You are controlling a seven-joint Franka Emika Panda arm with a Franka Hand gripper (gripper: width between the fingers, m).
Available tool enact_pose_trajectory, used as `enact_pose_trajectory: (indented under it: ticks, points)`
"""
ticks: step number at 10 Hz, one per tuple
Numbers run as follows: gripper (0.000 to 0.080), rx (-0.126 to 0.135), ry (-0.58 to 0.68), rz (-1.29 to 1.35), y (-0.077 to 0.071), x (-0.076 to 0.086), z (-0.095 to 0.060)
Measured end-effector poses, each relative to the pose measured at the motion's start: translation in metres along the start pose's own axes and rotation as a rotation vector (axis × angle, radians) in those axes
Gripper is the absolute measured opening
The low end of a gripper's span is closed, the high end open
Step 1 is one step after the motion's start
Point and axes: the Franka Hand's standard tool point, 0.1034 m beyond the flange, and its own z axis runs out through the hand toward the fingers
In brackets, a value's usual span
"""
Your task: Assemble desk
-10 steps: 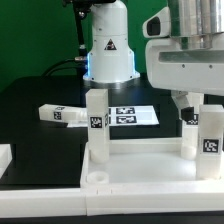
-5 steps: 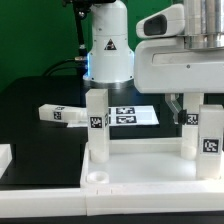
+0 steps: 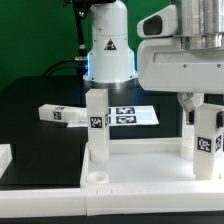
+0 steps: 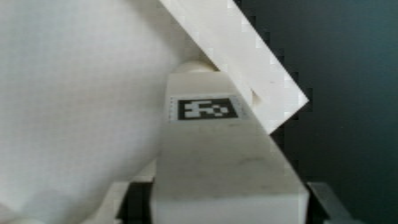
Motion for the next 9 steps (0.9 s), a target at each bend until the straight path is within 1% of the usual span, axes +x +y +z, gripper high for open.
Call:
enact_pose_trajectory:
  ticks: [1, 3, 4, 7, 8, 9]
  points:
    - [0.0286, -0.005, 0.006, 0.168, 0.0008, -0.0001, -0.0001]
    - [0.0286, -0.007, 0.017, 0.619, 0.002, -0.001, -0.0001]
    - [0.0286, -0.003, 0.008, 0.694, 0.003, -0.0007, -0.0002]
    - [0.0287, -0.003, 0.005, 0.842, 0.0022, -0.0019, -0.0002]
    - [0.0287, 0.011, -0.011, 1.075, 0.0007, -0.0024, 0.0002]
    - [0.0289, 0.035, 0.003, 1.201, 0.0014, 0.0014, -0.0005]
